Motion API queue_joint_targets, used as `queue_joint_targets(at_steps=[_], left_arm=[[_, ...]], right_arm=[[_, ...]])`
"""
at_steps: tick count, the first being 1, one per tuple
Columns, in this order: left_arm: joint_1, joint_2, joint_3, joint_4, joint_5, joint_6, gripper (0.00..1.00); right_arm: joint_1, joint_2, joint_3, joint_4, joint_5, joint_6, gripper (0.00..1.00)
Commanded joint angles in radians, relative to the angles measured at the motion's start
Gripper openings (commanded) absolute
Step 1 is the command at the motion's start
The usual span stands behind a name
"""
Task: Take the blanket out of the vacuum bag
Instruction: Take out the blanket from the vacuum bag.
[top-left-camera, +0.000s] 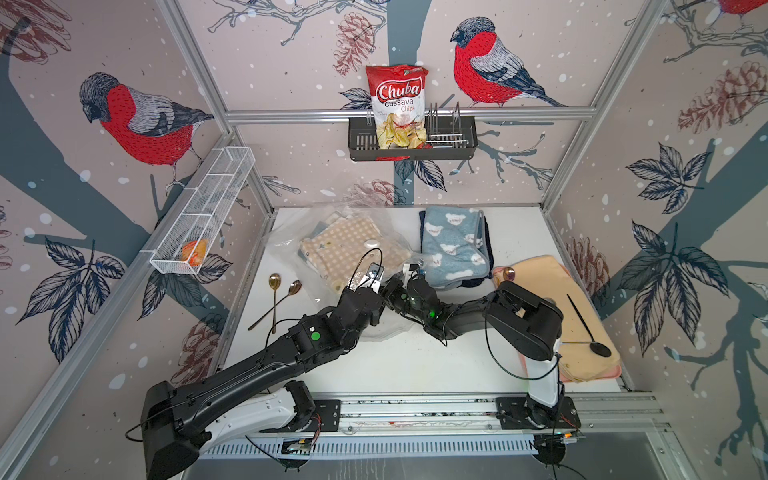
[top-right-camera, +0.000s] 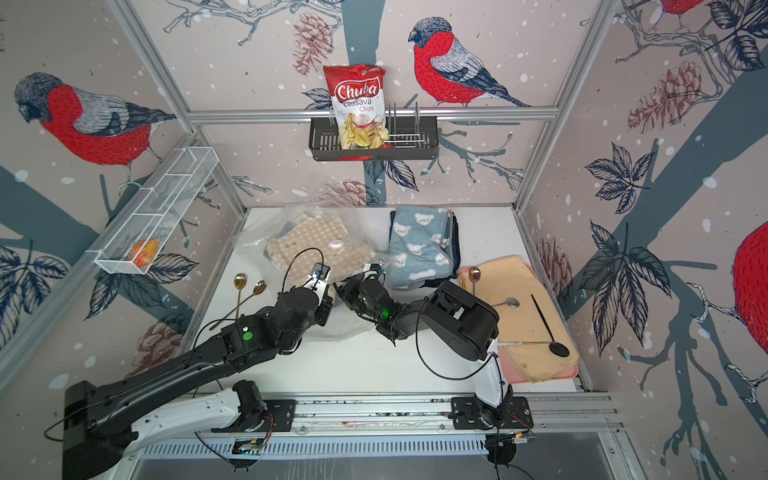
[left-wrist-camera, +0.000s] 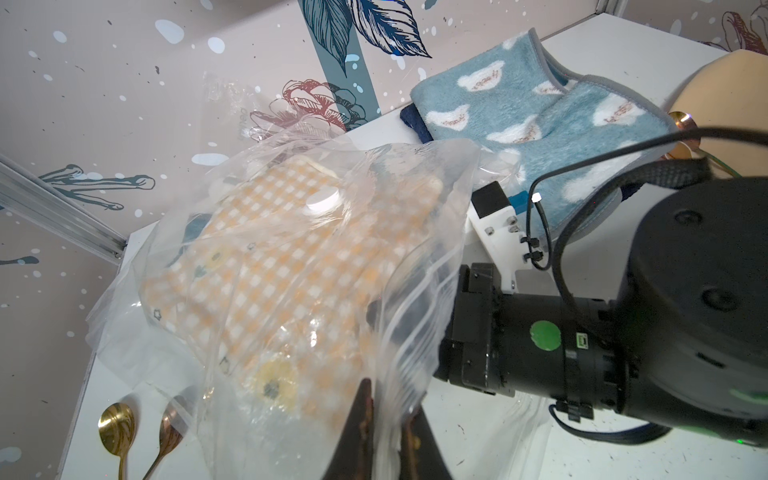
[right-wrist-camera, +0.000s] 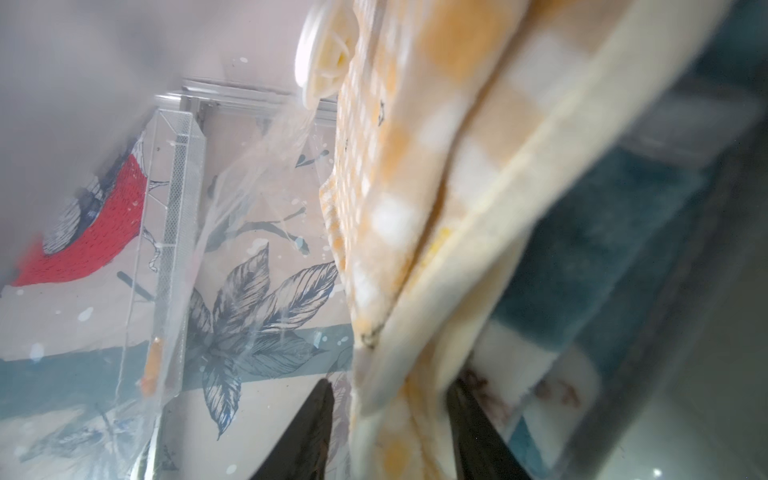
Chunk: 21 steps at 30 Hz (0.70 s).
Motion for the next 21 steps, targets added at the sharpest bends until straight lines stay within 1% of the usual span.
queue_joint_targets(at_steps=[1, 6, 10, 14, 18, 21], left_arm=[[0.0, -0.003, -0.001, 0.021, -0.009, 0.0, 0.13], [0.001, -0.002, -0.002, 0.02, -0.007, 0.0, 0.13], [0.001, -0.002, -0.004, 0.02, -0.009, 0.0, 0.14], [0.001, -0.001, -0.002, 0.02, -0.009, 0.001, 0.14], [0.001, -0.002, -0.002, 0.021, -0.008, 0.0, 0.14], [0.001, -0.002, -0.001, 0.019, -0.006, -0.001, 0.14]], right_arm=[[0.009, -0.008, 0.021, -0.006, -0.007, -0.031, 0.42], [0.009, -0.021, 0.048, -0.015, -0.014, -0.062, 0.38], [0.002, -0.018, 0.06, -0.033, -0.011, -0.065, 0.38], [0.0, -0.012, 0.023, -0.003, -0.012, -0.039, 0.38], [-0.002, -0.038, -0.028, 0.007, -0.004, -0.037, 0.41], [-0.007, -0.05, -0.066, 0.024, -0.004, -0.026, 0.42]])
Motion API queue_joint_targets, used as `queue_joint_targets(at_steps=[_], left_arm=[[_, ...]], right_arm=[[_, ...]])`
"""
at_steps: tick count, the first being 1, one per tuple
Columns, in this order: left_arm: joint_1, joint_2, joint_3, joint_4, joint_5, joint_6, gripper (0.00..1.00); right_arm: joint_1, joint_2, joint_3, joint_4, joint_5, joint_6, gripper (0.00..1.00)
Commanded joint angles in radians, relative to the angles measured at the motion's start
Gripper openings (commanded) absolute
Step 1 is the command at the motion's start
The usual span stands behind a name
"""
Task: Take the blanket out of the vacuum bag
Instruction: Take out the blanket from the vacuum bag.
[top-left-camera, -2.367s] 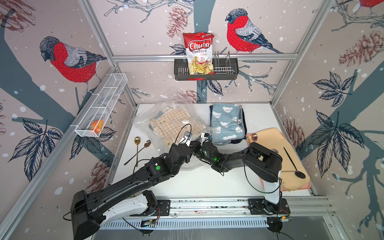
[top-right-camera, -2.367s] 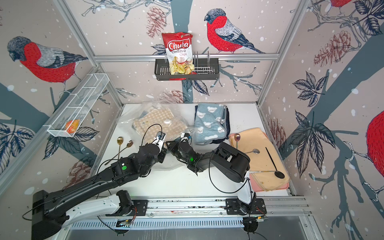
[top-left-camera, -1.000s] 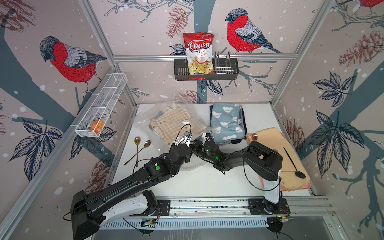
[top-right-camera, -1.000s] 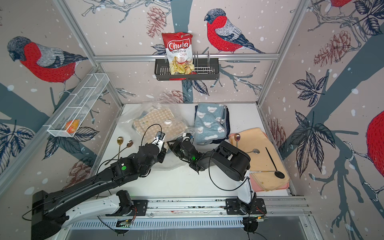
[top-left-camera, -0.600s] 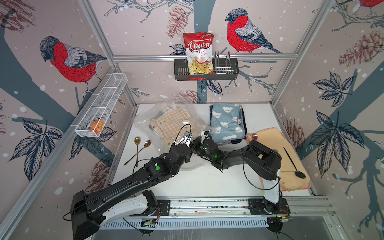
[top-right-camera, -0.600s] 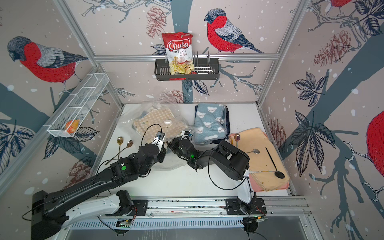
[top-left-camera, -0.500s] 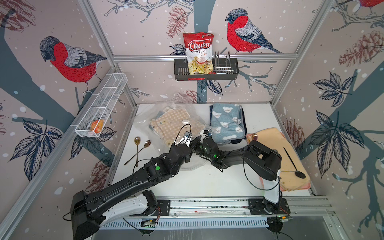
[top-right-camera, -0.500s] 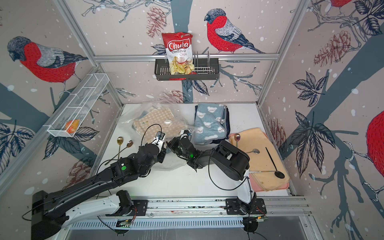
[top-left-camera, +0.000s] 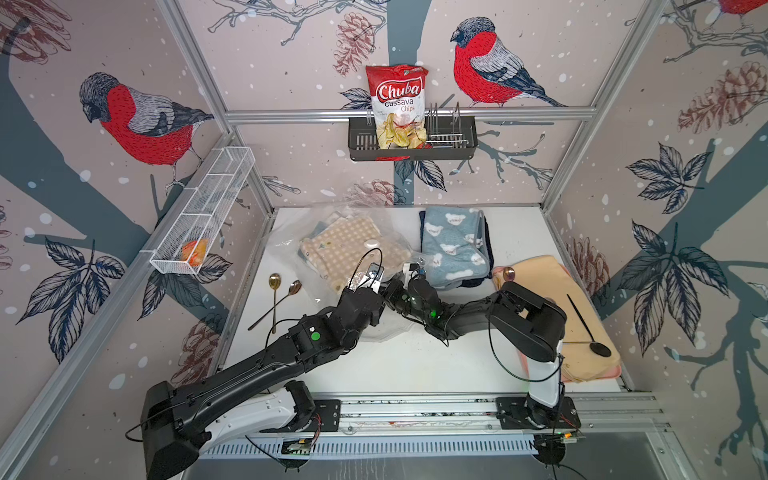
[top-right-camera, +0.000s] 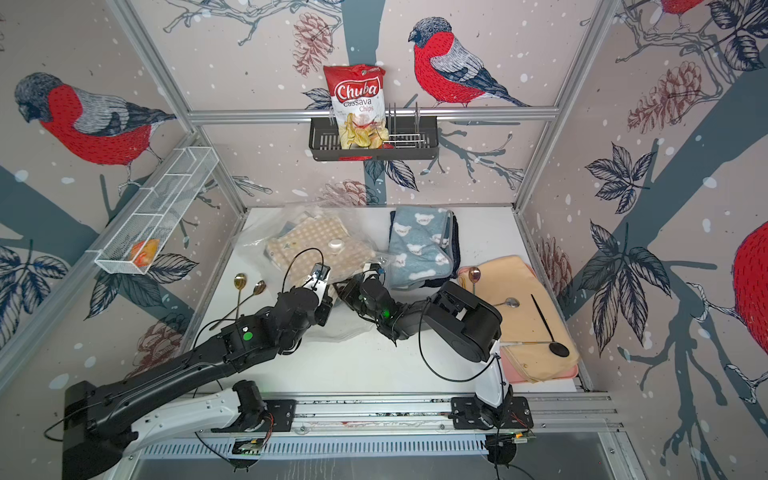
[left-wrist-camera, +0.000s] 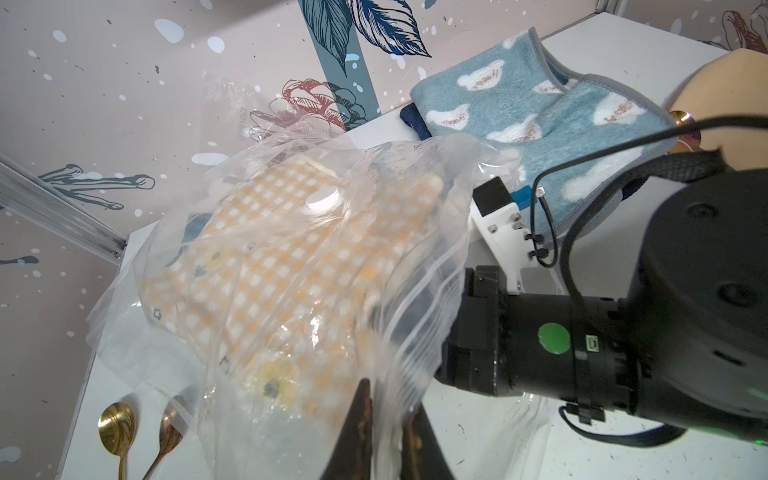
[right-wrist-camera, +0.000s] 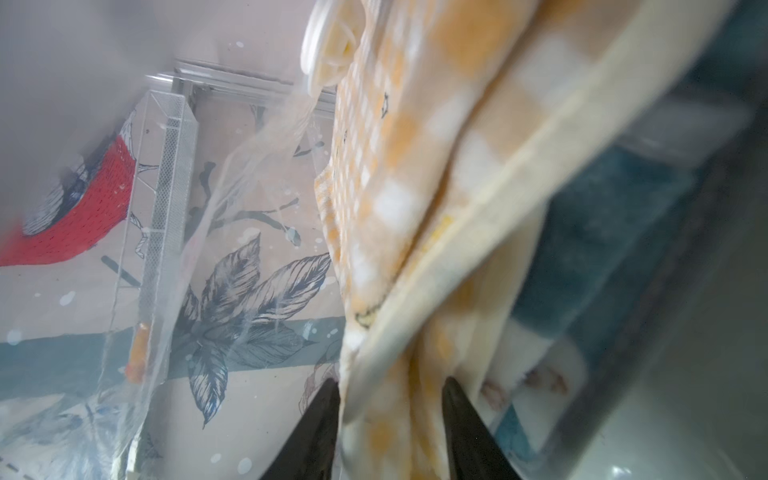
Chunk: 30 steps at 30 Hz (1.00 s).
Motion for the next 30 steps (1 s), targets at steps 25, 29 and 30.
queue_joint_targets(at_steps=[25, 29, 30], left_arm=[[0.002, 0.003, -0.002, 0.018, -0.006, 0.001, 0.15], [0.001, 0.002, -0.002, 0.02, -0.006, 0.001, 0.15], [0.001, 0.003, -0.002, 0.02, -0.006, 0.002, 0.15]], right_arm=[[-0.017, 0.046, 0.037, 0.001, -0.054, 0.042, 0.46], [-0.019, 0.052, 0.059, -0.029, -0.056, 0.029, 0.47], [-0.018, 0.052, 0.059, -0.024, -0.052, 0.026, 0.48]])
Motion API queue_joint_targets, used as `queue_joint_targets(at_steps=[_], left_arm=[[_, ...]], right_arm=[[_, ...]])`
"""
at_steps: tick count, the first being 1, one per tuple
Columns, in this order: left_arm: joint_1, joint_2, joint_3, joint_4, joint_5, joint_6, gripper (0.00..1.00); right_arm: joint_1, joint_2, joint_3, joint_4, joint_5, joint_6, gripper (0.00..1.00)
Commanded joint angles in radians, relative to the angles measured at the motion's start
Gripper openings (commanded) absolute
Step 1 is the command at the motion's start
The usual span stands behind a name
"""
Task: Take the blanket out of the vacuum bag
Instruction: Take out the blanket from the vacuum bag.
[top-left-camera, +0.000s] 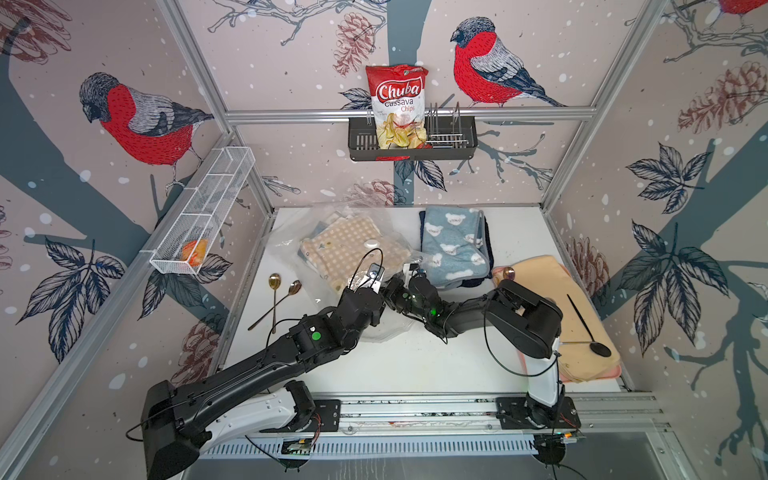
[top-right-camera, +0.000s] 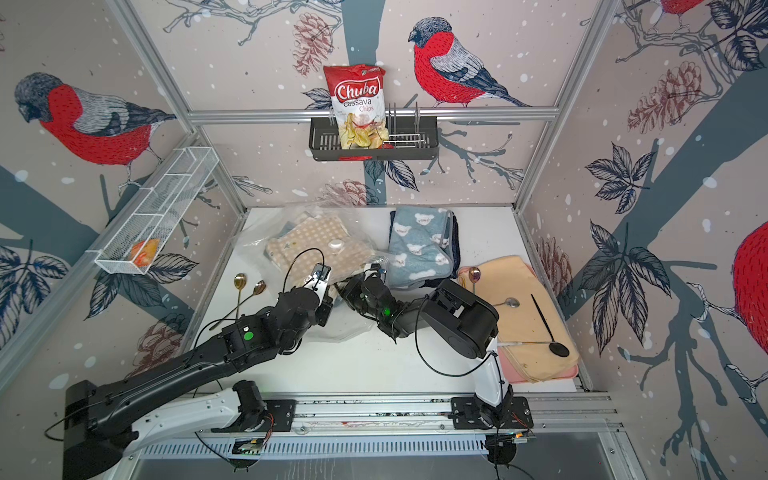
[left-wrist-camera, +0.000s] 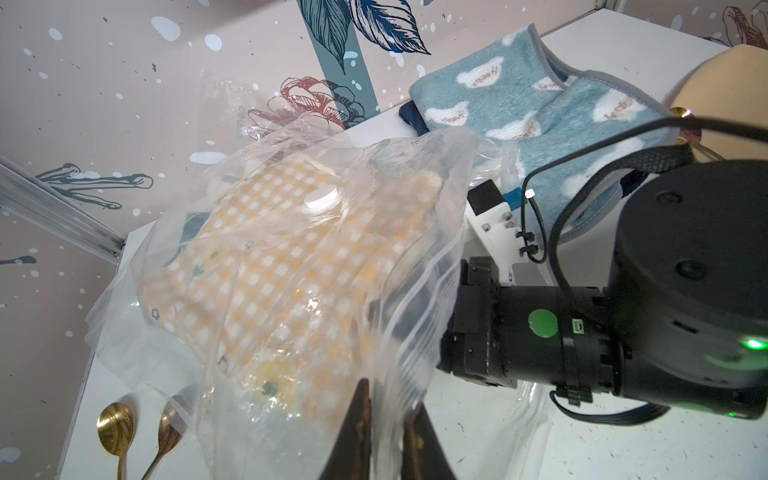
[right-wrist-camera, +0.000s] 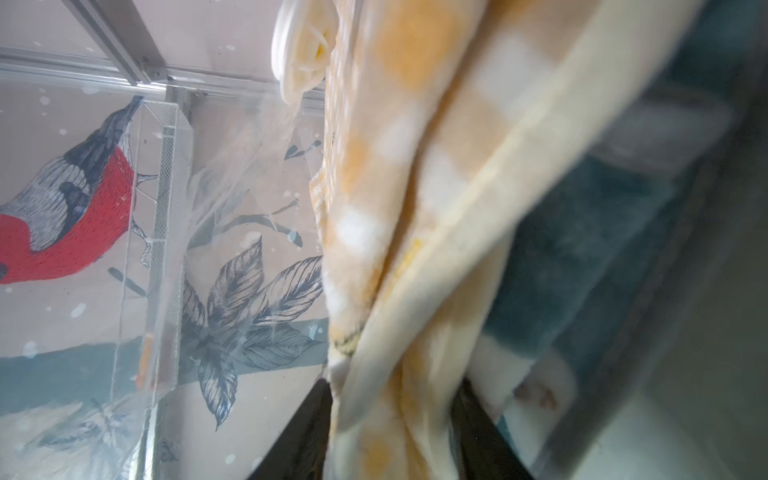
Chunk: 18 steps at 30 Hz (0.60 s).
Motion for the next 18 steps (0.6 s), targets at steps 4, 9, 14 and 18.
queue_joint_targets(at_steps=[4, 9, 14, 18], left_arm=[[0.001, 0.001, -0.001, 0.02, -0.008, 0.002, 0.15], [0.001, 0.002, -0.001, 0.023, -0.007, 0.003, 0.15], [0.001, 0.004, -0.001, 0.02, -0.009, 0.003, 0.15], [0.0, 0.001, -0.001, 0.02, -0.009, 0.003, 0.15]], right_arm=[[-0.002, 0.013, 0.035, -0.034, -0.006, -0.02, 0.48], [-0.004, 0.031, 0.049, -0.007, -0.003, -0.019, 0.52], [0.007, 0.048, 0.075, 0.068, -0.003, -0.015, 0.43], [0.03, 0.009, 0.107, 0.001, 0.027, -0.08, 0.34]])
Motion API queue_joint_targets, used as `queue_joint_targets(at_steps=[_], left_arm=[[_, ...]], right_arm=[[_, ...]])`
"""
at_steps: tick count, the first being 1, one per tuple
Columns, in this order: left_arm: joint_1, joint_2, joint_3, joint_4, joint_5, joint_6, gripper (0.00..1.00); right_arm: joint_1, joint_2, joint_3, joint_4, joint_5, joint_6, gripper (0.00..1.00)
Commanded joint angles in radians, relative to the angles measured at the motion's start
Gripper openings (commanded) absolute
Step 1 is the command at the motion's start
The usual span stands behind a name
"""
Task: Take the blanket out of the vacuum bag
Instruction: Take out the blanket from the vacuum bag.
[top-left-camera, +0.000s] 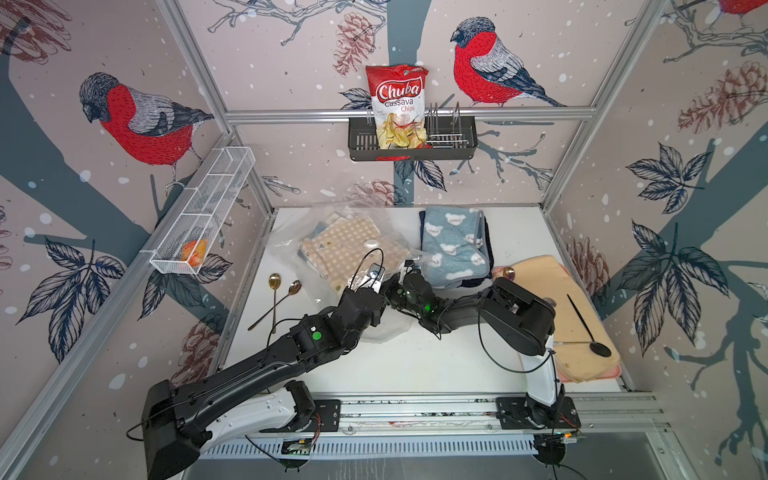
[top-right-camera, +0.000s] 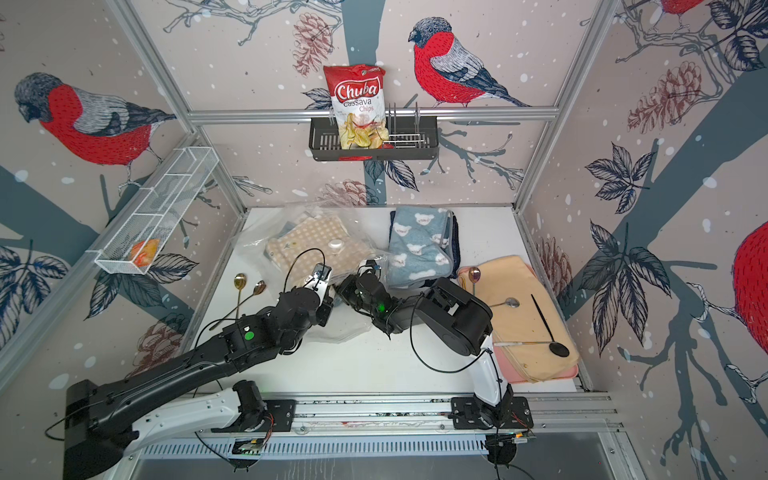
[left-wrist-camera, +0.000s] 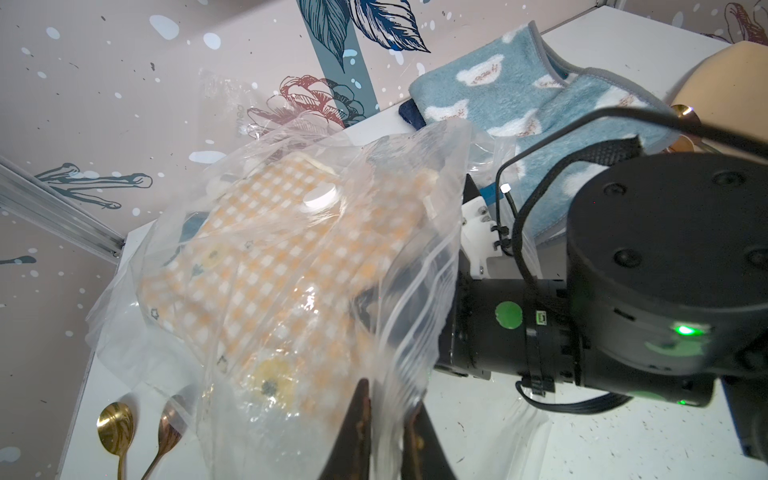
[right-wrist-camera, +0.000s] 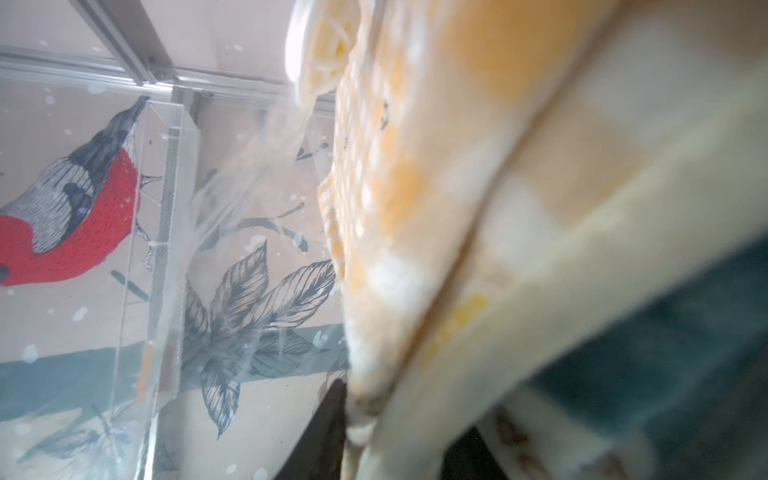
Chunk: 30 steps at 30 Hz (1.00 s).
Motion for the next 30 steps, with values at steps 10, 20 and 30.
queue_joint_targets(at_steps=[10, 20, 30], left_arm=[[0.001, -0.008, 0.0, 0.021, -0.01, 0.003, 0.15], [0.001, -0.005, 0.0, 0.02, -0.007, 0.003, 0.15], [0.001, -0.006, -0.001, 0.02, -0.013, 0.001, 0.14]], right_arm=[[0.0, 0.01, 0.025, -0.019, 0.026, -0.005, 0.5], [-0.016, 0.055, 0.05, 0.03, 0.088, 0.024, 0.54], [-0.02, 0.058, 0.081, 0.016, 0.107, 0.002, 0.11]])
